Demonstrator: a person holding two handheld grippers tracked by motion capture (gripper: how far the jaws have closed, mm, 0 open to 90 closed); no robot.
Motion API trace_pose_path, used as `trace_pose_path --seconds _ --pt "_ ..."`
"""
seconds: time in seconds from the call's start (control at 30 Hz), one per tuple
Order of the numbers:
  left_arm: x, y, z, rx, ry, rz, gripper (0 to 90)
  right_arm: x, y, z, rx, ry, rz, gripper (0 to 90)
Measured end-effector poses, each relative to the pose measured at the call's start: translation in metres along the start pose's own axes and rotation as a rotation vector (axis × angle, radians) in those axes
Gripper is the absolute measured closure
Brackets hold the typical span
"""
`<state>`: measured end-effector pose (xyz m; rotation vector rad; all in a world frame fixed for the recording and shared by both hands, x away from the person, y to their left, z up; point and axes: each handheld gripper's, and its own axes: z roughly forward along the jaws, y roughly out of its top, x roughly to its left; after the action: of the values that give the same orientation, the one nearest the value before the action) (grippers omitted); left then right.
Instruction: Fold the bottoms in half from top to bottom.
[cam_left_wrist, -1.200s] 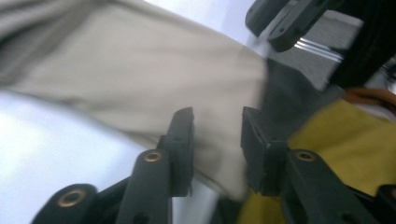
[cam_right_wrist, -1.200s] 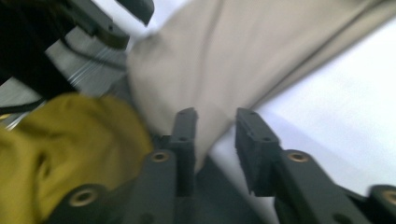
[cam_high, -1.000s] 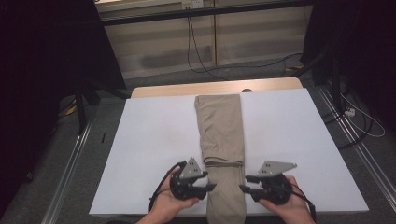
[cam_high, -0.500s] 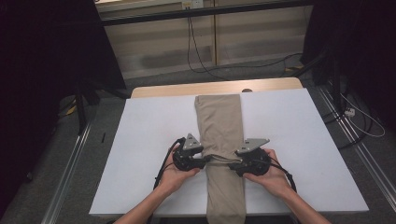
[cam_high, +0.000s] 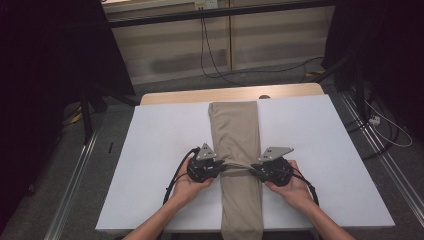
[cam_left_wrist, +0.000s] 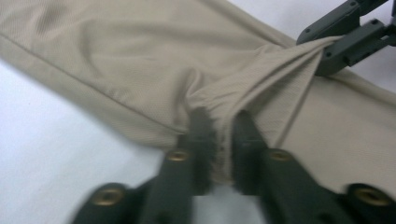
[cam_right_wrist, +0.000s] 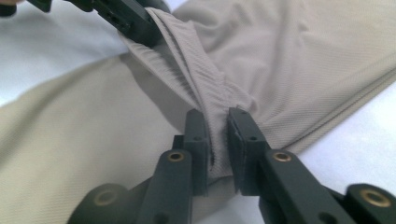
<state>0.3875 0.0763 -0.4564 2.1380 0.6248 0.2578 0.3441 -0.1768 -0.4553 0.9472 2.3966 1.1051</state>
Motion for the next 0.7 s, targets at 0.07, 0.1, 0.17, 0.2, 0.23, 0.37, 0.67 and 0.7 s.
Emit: trace_pose_path --seconds 0.07,0.1,0.17,0.2,0.23,0.37,0.67,0.7 --pt "-0.001 0.001 -0.004 0.007 -0.022 -0.022 85.1 0.000 0.003 -0.003 -0.008 0.009 0.015 81.4" --pt "-0.002 0.001 -0.006 0.001 -0.030 -0.030 85.2 0.000 0.004 -0.005 -0.012 0.016 0.020 81.5" --pt "-0.005 0.004 -0.015 -0.019 -0.051 -0.039 85.3 0.002 0.006 -0.012 -0.026 0.032 0.032 81.5" --pt "-0.008 0.005 -0.021 -0.028 -0.069 -0.045 85.3 0.003 0.006 -0.015 -0.033 0.038 0.032 81.6" --pt "-0.010 0.006 -0.026 -0.033 -0.084 -0.049 85.2 0.005 0.007 -0.021 -0.043 0.053 0.038 81.6" --pt "-0.027 0.004 -0.044 -0.032 -0.105 -0.046 85.2 0.015 0.006 -0.038 -0.064 0.099 0.058 81.5" --pt "-0.055 -0.008 -0.064 -0.012 -0.162 -0.012 85.1 0.045 -0.011 -0.061 -0.063 0.158 0.063 81.4" --pt "-0.058 -0.009 -0.066 -0.007 -0.164 -0.010 85.1 0.048 -0.013 -0.063 -0.063 0.161 0.063 81.5"
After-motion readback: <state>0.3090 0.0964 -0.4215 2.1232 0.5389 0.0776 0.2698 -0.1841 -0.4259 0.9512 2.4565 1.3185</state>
